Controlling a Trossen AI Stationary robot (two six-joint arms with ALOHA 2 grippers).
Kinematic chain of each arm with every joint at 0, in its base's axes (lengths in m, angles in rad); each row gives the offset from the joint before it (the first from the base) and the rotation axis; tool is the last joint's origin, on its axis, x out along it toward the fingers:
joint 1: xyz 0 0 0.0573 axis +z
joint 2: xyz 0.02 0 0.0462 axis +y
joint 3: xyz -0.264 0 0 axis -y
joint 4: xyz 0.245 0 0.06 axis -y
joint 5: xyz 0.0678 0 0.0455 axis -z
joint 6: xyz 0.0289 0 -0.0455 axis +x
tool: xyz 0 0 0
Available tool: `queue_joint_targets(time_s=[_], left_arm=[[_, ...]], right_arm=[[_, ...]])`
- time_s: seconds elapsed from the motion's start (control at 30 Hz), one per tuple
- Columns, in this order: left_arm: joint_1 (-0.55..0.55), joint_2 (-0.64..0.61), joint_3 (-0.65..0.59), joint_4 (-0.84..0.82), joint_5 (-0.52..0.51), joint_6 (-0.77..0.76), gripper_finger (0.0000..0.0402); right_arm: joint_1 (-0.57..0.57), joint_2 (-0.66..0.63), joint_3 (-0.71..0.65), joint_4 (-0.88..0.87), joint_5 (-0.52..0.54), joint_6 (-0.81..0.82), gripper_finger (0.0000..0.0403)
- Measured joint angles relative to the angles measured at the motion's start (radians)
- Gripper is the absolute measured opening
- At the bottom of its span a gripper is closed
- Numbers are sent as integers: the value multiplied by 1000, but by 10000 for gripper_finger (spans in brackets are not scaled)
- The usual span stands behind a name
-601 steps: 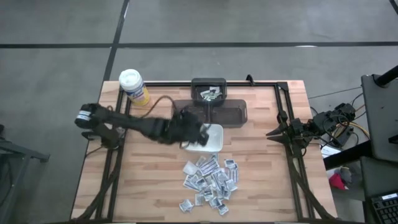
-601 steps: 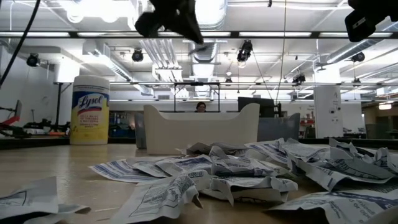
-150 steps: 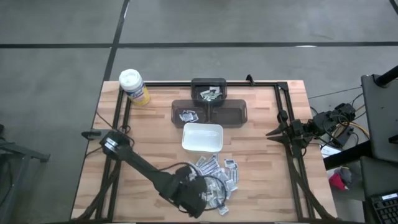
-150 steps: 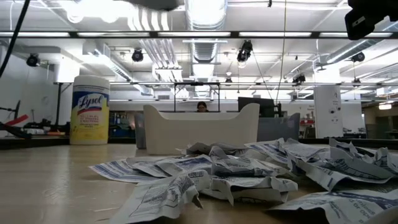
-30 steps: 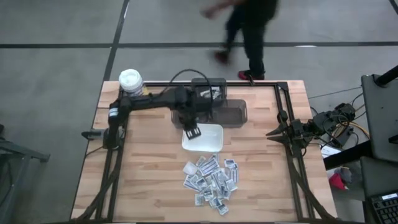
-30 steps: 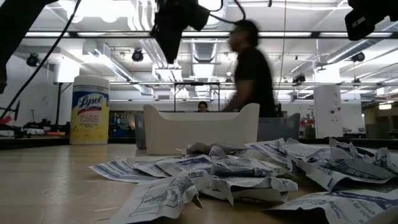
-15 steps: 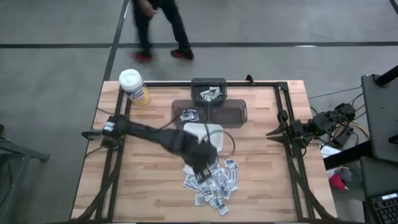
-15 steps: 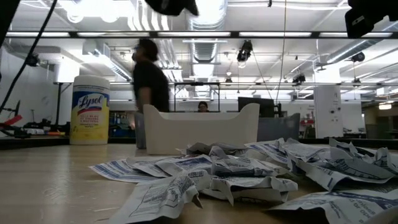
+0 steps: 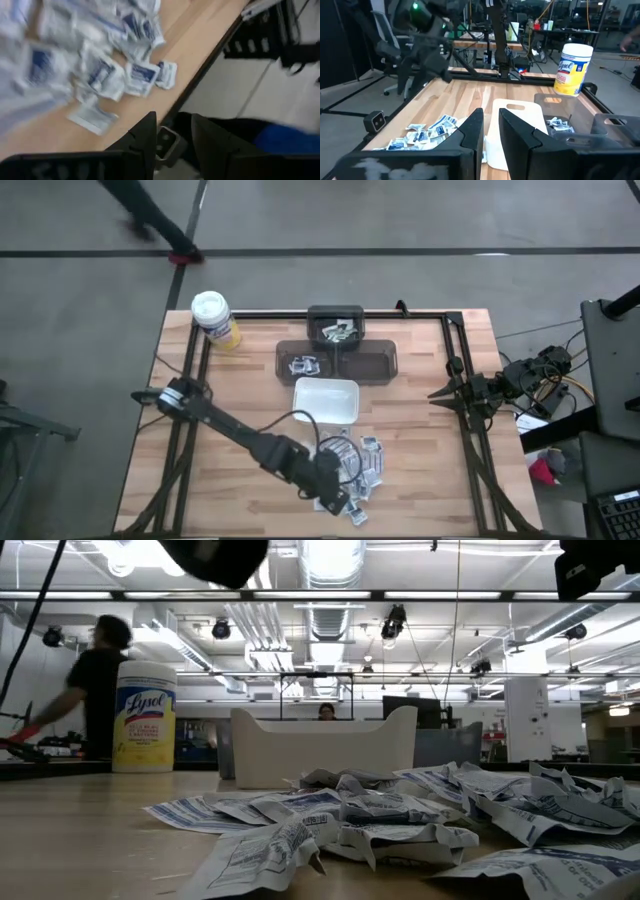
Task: Pick & Place First Aid Supplies
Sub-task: Put the alcohol pad into the left black bin
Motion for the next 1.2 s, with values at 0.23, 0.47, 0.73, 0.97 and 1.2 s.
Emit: queue_joint_targets(time_s=[0.23, 0.47, 0.73, 0.97, 1.2], left_arm=[[-39, 0, -116, 182, -22, -291, 115], [-72, 0, -122, 194, -82, -446, 115], [-88, 39, -119, 159, -218, -467, 115], [-90, 100, -116, 172, -189, -479, 115], [-89, 106, -118, 170, -185, -478, 115]], right_arm=[[0, 0, 0, 0, 0, -3, 59], [0, 0, 0, 0, 0, -3, 59], [0, 0, 0, 0, 0, -4, 59], [0, 0, 0, -1, 1, -16, 59], [0, 0, 0, -1, 1, -82, 59]])
